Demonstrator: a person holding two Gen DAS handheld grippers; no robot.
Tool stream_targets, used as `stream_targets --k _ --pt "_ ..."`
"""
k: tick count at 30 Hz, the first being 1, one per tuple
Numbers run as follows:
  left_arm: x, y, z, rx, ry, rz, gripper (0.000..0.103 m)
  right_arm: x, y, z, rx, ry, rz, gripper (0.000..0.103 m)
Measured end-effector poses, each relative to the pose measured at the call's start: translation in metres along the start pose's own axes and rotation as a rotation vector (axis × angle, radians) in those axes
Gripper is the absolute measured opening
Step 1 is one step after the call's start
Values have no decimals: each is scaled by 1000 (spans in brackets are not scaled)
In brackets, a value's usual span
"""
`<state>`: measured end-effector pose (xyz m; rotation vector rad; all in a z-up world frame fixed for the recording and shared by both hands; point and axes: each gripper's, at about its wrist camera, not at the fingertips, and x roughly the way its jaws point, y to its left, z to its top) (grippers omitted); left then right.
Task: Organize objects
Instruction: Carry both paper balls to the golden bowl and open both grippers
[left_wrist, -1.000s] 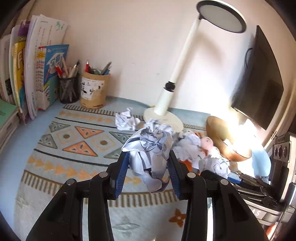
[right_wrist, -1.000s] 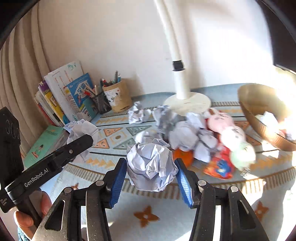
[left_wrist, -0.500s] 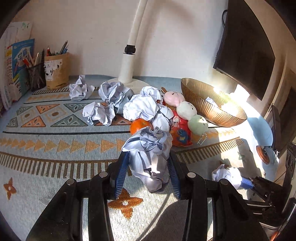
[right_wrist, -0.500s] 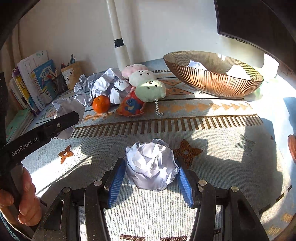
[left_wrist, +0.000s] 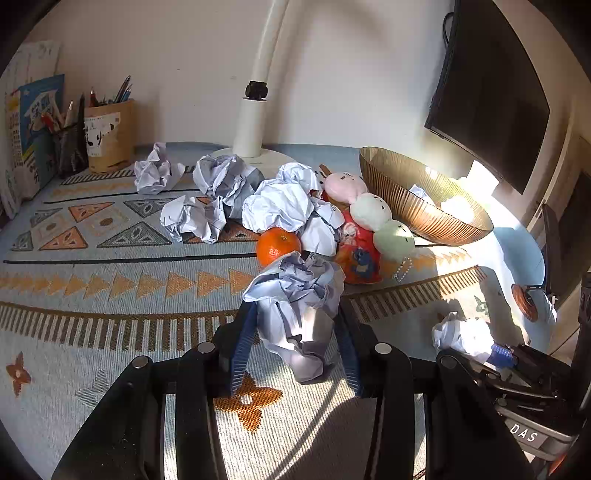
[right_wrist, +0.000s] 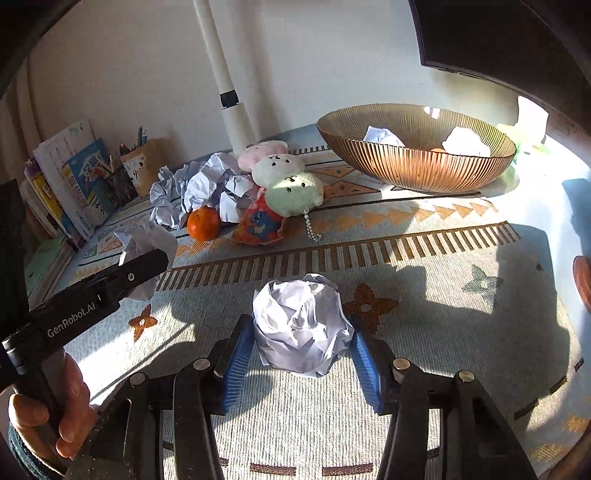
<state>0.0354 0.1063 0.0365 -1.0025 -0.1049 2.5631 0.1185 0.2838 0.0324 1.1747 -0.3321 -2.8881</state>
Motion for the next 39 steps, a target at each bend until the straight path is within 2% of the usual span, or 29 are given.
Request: stream_targets --k 3,6,10,12,14,16,19,20,22,23,27,31,35,38,39 --pt "-15 -21 26 58 -24 -56 40 -32 -12 32 15 -87 7 51" --pt "-25 -48 76 108 -73 -125 40 -62 -31 76 47 -197 -38 51" --pt "6 -85 143 143 -75 -160 40 -67 -67 133 148 -279 -152 52" --pt "35 -101 166 147 -53 -164 40 -52 -88 156 213 -268 -177 52" --pt "67 -113 182 124 -6 -183 40 -24 -110 177 271 -187 -189 52" --pt "95 -123 189 112 24 -180 40 11 -133 191 342 -71 -156 52" --pt "128 -137 194 136 42 -161 41 42 -149 205 362 -32 -137 53" --pt "133 -139 194 136 36 -162 45 47 -150 210 350 -46 -131 55" --pt "145 -142 196 127 47 -150 73 52 -154 216 331 -61 -131 70" --pt "148 -141 197 119 52 -141 88 52 -156 216 335 -69 -137 70" --pt "133 -133 194 104 27 -170 88 41 -160 205 323 -90 -126 70" --pt "94 -121 186 102 -6 -184 88 19 -149 189 297 -99 -95 70" --pt "37 -107 176 111 -67 -175 88 -16 -110 174 212 -130 -44 70" --pt "-16 -92 166 128 -127 -156 88 -43 -70 162 134 -156 26 71" --pt "-34 -86 161 138 -148 -149 89 -50 -58 157 109 -167 44 74"
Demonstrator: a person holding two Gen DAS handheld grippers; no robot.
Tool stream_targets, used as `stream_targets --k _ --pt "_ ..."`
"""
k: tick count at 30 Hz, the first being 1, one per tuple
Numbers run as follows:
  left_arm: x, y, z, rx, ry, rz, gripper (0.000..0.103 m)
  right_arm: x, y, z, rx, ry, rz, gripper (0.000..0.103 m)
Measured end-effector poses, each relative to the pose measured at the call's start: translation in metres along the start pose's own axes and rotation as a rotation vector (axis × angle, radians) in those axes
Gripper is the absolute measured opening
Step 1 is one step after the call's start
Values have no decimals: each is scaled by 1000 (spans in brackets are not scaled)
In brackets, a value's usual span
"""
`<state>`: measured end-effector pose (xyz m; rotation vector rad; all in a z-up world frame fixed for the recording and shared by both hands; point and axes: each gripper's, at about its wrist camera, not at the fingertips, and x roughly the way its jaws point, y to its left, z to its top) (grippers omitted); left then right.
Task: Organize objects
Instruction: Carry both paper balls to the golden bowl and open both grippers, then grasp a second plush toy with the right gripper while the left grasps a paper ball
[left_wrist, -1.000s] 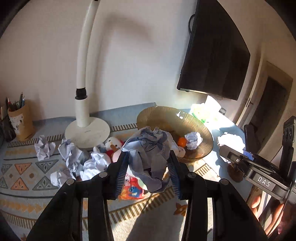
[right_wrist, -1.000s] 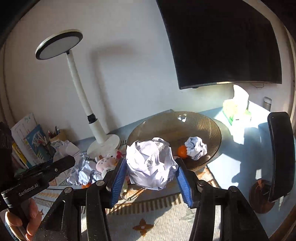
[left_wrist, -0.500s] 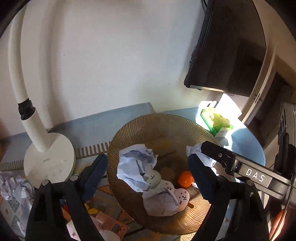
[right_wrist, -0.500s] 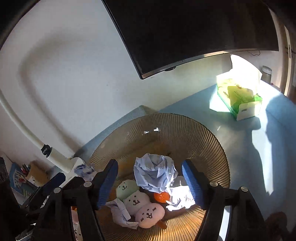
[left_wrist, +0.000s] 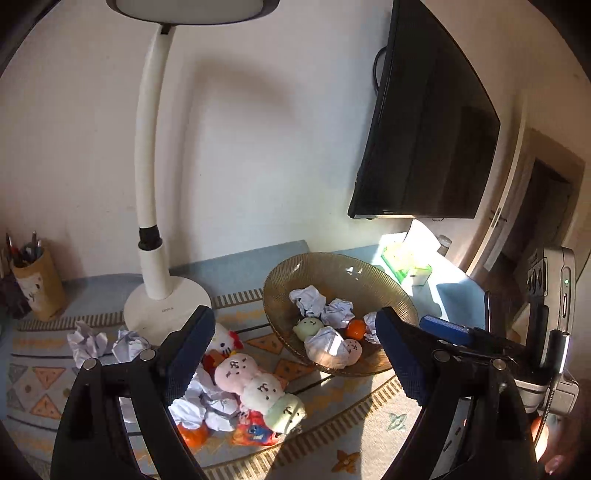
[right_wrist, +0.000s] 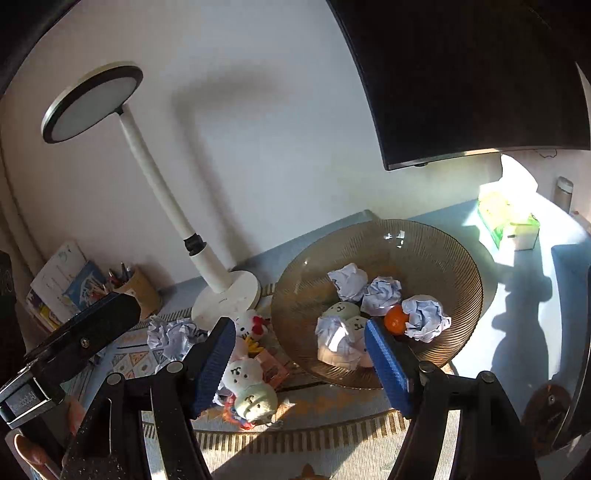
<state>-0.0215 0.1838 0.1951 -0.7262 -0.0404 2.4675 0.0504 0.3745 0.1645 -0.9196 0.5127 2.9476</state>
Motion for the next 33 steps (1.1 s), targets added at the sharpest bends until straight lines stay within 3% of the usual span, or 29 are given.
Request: stream_targets --k 3,6,9,13,18,20,22,27,33 --pt "-54 20 -14 -6 -76 68 103 -17 32 -25 -62 -42 36 86" --pt "-92 49 -43 -48 -148 148 103 -19 55 -59 -125 -74 63 86" --pt "-95 86 -83 -137 -123 219 103 -8 68 -93 -177 -89 44 86" --pt "-69 131 -135 -213 -50 314 102 19 78 -119 -226 -45 11 86" --pt "-49 159 -163 -281 -19 287 102 41 71 -129 -213 -16 -1 86" --pt "-40 157 -174 -265 -6 310 102 56 64 -133 -192 29 -39 86" --pt "-30 157 -174 -253 67 322 102 68 63 -132 -182 84 -65 86" --pt "-27 153 -176 -236 76 322 102 84 65 -135 -203 152 -115 86" --pt "-30 161 -178 -278 70 321 102 81 66 -136 -215 142 -108 86"
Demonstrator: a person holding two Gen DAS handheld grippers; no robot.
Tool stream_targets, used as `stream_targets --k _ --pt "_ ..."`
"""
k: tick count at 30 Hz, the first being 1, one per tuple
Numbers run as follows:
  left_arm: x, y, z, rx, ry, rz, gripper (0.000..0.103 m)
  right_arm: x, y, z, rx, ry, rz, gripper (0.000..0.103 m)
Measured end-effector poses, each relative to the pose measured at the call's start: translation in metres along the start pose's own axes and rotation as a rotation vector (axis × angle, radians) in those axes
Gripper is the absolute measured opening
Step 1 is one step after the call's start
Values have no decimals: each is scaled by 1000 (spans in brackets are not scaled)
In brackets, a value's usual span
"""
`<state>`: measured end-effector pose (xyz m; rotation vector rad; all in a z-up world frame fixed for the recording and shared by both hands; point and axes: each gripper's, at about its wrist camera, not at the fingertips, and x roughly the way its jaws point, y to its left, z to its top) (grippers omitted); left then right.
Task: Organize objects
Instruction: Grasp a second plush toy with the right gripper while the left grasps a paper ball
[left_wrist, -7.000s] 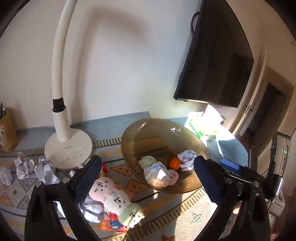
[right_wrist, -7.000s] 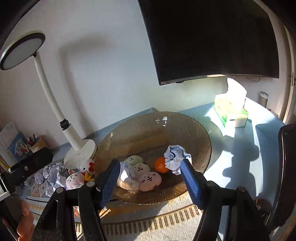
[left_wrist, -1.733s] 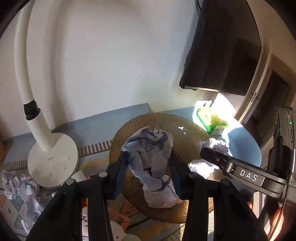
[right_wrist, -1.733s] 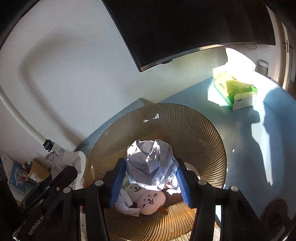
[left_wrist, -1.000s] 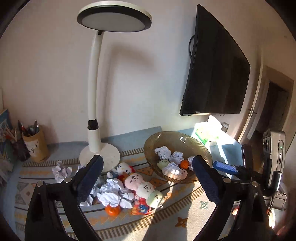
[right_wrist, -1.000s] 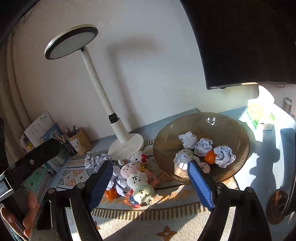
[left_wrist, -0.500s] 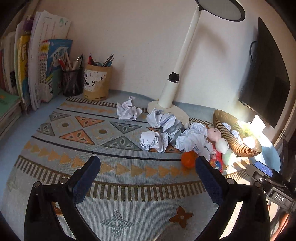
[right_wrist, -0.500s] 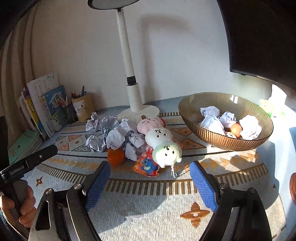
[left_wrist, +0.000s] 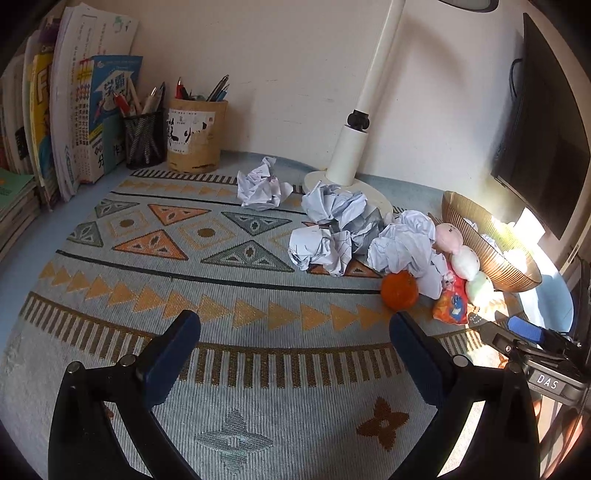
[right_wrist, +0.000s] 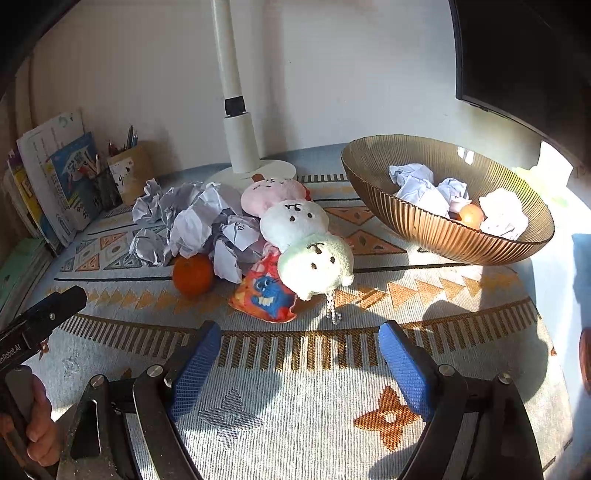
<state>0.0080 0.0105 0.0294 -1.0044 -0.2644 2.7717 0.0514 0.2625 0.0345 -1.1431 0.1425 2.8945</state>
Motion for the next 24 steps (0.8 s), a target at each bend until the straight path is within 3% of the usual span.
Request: stream_targets --k 17,20,22,24 --pt "5 5 1 -37 29 -2 102 2 -25 5 131 15 76 86" --pt "14 5 5 -43 74 -18 102 19 -41 13 220 110 187 86" --pt "25 1 15 -1 150 -81 102 31 -48 23 250 149 184 86" --pt "29 5 30 -22 162 -90 102 38 -48 36 216 155 146 86"
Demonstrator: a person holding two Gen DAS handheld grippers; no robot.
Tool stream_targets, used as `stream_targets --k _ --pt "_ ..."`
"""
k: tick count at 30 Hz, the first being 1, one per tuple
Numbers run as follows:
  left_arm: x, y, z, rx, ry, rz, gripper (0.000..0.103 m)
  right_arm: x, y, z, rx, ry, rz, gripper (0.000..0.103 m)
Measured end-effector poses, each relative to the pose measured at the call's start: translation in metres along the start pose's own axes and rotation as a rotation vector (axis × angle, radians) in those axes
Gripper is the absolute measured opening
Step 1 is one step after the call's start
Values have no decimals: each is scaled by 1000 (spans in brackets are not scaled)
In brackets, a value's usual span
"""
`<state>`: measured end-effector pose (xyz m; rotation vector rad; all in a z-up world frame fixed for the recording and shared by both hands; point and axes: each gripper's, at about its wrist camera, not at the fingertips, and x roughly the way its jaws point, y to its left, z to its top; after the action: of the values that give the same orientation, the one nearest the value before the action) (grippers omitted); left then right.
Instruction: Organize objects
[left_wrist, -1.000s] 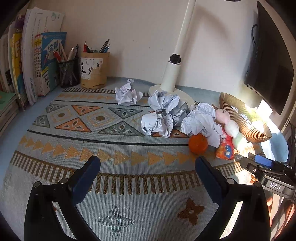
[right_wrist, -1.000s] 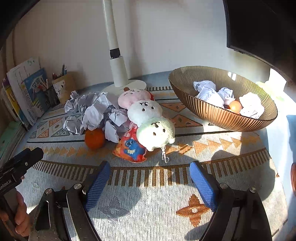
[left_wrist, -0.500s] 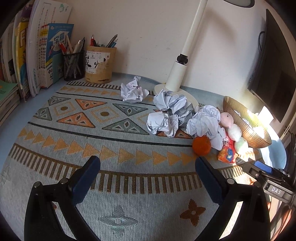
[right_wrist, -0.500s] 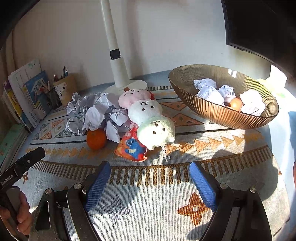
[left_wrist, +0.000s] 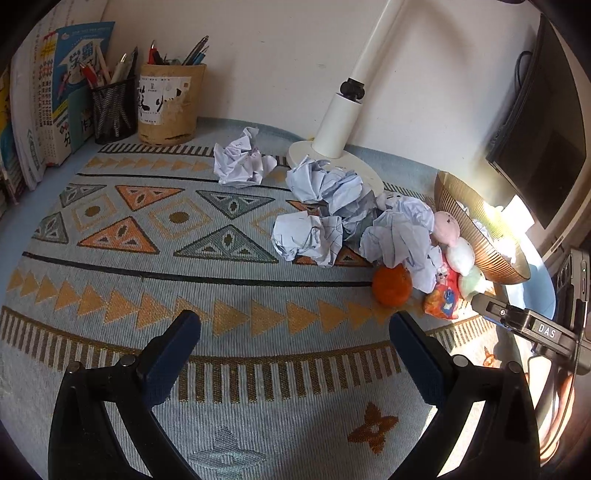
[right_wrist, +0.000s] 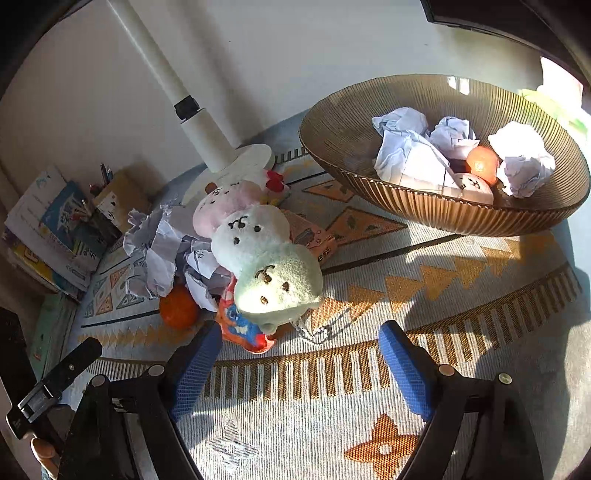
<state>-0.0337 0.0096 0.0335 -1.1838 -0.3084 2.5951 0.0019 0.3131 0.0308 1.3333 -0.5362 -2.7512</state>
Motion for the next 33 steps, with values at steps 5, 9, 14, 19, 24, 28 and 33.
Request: stream_targets --k 5,9,14,19,24,28,33 --pt "30 -6 38 104 55 57 102 21 1 26 -25 18 4 86" --pt "57 -18 49 141 92 4 101 29 -1 30 -39 -5 52 76" --pt "81 -20 50 114 133 -11 52 26 7 23 -93 -16 112 46" --pt "61 -14 46 75 65 8 44 6 12 17 -115 -112 100 44" --pt "6 -18 30 67 -27 -36 44 -44 4 -2 -72 -166 155 44" --pt "-27 -27 -11 47 -54 -80 44 -68 5 -44 -67 -102 123 45" --pt "-21 -42 -54 9 -31 -71 44 -63 5 -87 -48 -17 74 45"
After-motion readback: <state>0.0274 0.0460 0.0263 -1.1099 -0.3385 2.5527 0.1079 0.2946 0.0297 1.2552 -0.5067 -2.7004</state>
